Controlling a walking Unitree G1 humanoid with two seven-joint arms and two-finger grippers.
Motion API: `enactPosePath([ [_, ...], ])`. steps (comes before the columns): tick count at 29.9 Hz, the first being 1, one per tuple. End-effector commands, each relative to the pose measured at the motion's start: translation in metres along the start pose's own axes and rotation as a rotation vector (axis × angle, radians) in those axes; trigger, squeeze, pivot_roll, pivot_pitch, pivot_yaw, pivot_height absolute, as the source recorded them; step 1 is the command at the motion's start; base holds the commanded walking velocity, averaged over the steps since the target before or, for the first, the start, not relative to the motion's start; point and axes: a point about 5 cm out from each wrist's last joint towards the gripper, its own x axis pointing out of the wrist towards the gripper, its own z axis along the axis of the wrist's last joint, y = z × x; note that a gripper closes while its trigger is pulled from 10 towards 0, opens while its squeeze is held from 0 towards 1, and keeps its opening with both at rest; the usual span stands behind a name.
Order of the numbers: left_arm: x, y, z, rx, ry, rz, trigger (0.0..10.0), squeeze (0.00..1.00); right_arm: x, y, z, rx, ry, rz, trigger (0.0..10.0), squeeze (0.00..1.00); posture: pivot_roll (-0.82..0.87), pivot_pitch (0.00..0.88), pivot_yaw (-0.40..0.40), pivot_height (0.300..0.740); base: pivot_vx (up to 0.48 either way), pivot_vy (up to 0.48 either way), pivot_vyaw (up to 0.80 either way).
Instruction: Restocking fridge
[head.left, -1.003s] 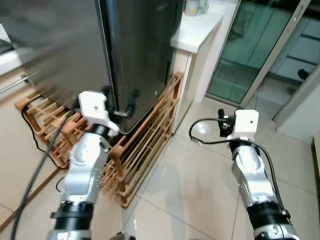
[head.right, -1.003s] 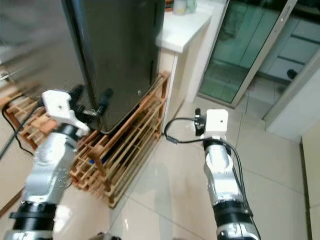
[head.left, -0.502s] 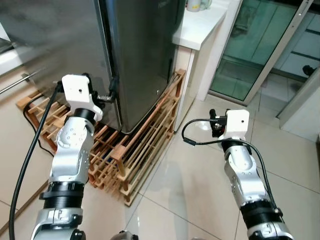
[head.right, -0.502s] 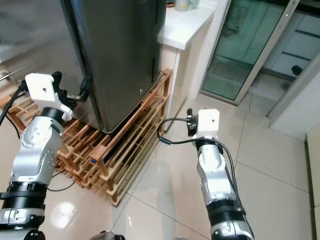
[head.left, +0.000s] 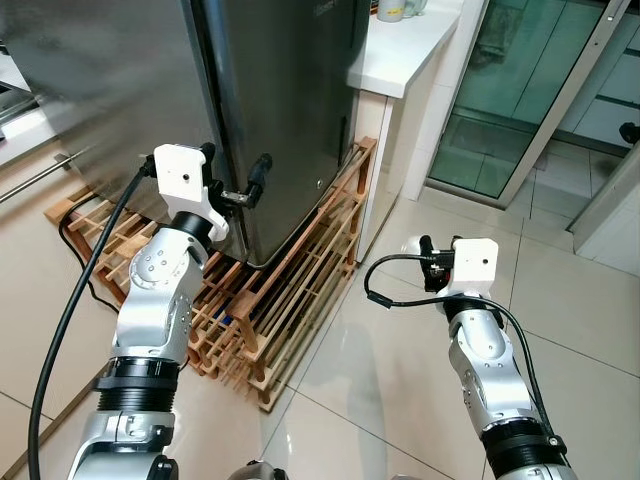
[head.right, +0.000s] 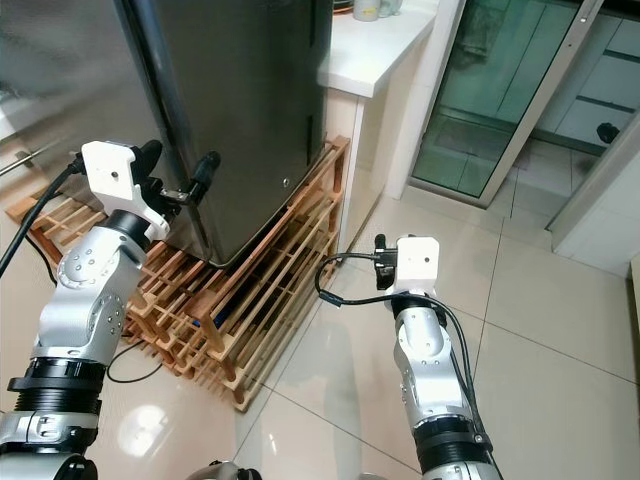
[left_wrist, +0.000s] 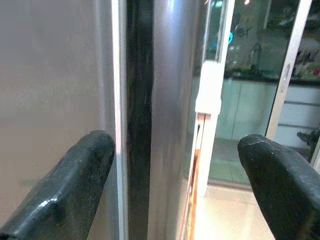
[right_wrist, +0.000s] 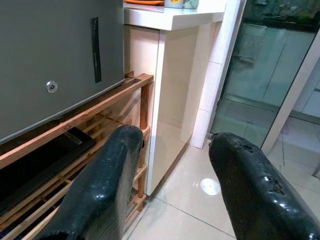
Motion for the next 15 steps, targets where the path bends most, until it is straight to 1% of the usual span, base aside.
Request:
enactPosePath([
  [1, 0.004, 0.001, -0.008, -0.009, 0.042, 0.025, 10.0, 0.0, 0.0, -0.002, 0.003, 0.0, -0.012, -0.01, 10.0, 0.0, -0.09, 0.0, 0.044, 0.74, 0.0, 0.0, 0.0],
  [2, 0.004, 0.001, -0.008, -0.009, 0.042, 0.025, 10.0, 0.0, 0.0, -0.002, 0.003, 0.0, -0.012, -0.01, 10.0, 0.0, -0.09, 0.0, 0.044, 0.74, 0.0, 0.0, 0.0],
  [4, 0.006, 0.004, -0.022, -0.056, 0.089, 0.068, 10.0, 0.0, 0.0, -0.001, 0.003, 0.0, -0.013, -0.009, 10.0, 0.0, -0.1, 0.0, 0.045, 0.74, 0.0, 0.0, 0.0],
  [5, 0.006, 0.004, -0.023, -0.069, 0.091, 0.068, 10.0, 0.0, 0.0, 0.0, 0.003, 0.0, -0.014, -0.009, 10.0, 0.0, -0.1, 0.0, 0.047, 0.74, 0.0, 0.0, 0.0],
  [8, 0.008, 0.002, -0.024, -0.07, 0.09, 0.059, 10.0, 0.0, 0.0, 0.0, 0.004, 0.0, -0.015, -0.009, 10.0, 0.0, -0.1, 0.0, 0.046, 0.74, 0.0, 0.0, 0.0],
  [9, 0.014, -0.003, -0.023, -0.066, 0.089, 0.047, 10.0, 0.0, 0.0, 0.002, 0.005, -0.002, -0.018, 0.0, 10.0, 0.0, -0.1, 0.0, 0.044, 0.74, 0.0, 0.0, 0.0],
  [12, 0.025, -0.006, -0.023, -0.079, 0.088, 0.054, 10.0, 0.0, -0.002, 0.004, 0.005, 0.003, -0.023, 0.027, 10.0, 0.0, -0.1, 0.0, 0.043, 0.74, 0.0, 0.0, 0.0],
  [15, 0.039, -0.011, -0.019, -0.131, 0.084, 0.07, 10.0, 0.0, -0.005, 0.005, 0.007, 0.028, -0.037, 0.047, 10.0, 0.0, -0.13, 0.0, 0.054, 0.74, 0.0, 0.0, 0.0],
])
